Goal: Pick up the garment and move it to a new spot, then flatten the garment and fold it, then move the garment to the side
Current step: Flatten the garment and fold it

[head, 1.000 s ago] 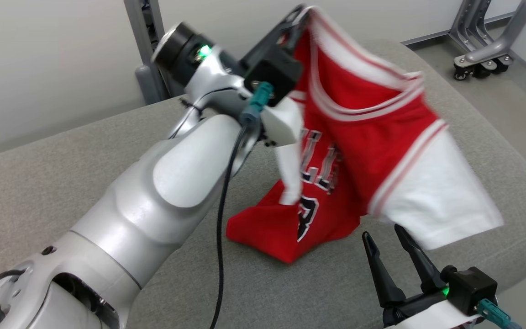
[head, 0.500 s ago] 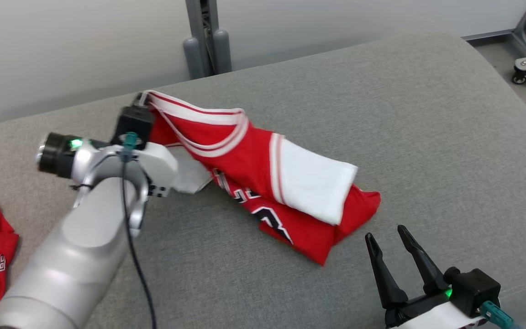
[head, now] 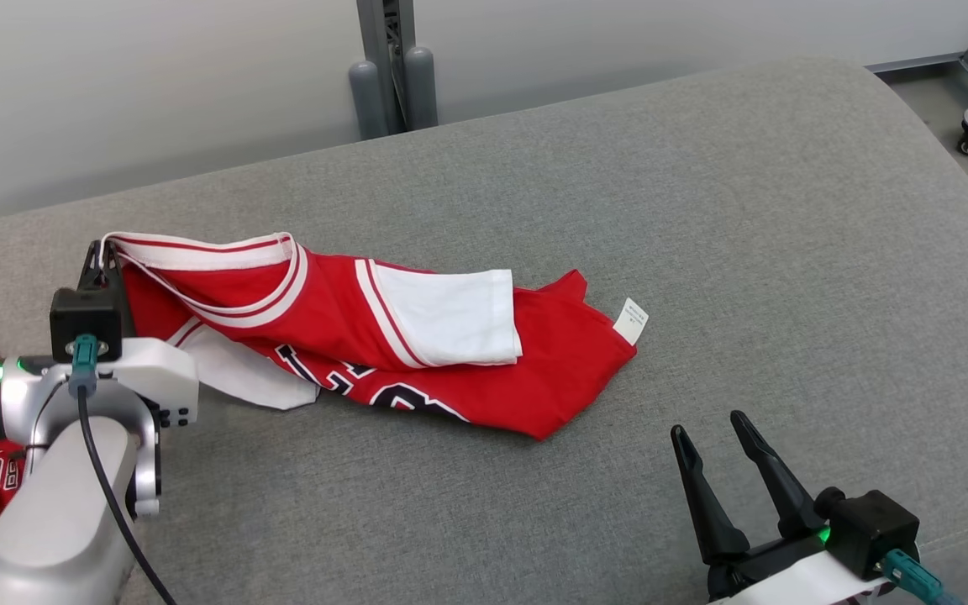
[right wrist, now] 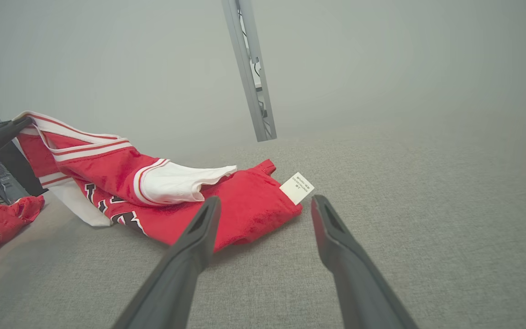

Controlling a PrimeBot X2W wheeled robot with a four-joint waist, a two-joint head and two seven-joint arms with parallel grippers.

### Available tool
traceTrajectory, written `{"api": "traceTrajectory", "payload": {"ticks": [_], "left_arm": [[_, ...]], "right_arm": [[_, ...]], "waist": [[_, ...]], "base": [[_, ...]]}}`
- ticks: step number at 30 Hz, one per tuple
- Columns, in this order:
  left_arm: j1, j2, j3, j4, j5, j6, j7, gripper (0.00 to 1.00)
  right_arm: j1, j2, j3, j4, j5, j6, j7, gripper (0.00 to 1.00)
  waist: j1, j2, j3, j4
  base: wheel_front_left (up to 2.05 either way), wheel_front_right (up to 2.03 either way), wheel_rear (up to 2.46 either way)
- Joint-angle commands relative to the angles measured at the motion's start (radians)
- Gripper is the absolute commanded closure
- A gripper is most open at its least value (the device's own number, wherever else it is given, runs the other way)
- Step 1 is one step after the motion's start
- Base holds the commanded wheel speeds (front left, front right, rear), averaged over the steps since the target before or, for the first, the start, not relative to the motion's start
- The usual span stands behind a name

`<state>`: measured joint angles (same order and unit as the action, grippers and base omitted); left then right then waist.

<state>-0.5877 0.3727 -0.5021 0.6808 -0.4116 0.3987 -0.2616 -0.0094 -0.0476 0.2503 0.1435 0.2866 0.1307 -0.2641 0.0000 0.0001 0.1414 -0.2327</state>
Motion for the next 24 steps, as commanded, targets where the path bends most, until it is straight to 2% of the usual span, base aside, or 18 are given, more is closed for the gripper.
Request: {"api": "traceTrajectory", "payload": {"ticks": [1,2,10,14,24], "left_arm": [[0.032,0.004,0.027,-0.025,0.02,0.01,-0.004,0.59],[0.047,0.003,0.04,-0.041,0.032,0.012,-0.004,0.0],[0.199,-0.026,0.162,-0.226,0.095,-0.01,-0.004,0.0],[0.309,-0.055,0.195,-0.36,0.123,-0.003,-0.004,0.0],[0.571,-0.13,0.2,-0.609,0.197,-0.006,-0.004,0.0]], "right_arm": [[0.004,-0.005,-0.001,0.002,-0.003,0.0,-0.001,0.0],[0.006,-0.005,0.0,0.003,-0.005,0.0,-0.001,0.0],[0.022,-0.005,0.0,0.017,-0.012,0.0,-0.001,0.0],[0.042,-0.005,-0.005,0.025,-0.015,0.0,-0.001,0.0],[0.073,-0.006,-0.028,0.06,0.004,0.0,-0.001,0.0]], "waist": [[0.0,-0.0001,-0.002,0.004],[0.0,-0.0001,-0.004,0.006],[0.0,-0.0001,-0.04,0.041],[0.0,-0.0001,-0.071,0.072],[0.0,-0.0001,-0.14,0.17]], "base": [[0.0,0.0,0.0],[0.0,0.0,0.0],[0.0,0.0,0.0],[0.0,0.0,0.0],[0.0,0.0,0.0]]}}
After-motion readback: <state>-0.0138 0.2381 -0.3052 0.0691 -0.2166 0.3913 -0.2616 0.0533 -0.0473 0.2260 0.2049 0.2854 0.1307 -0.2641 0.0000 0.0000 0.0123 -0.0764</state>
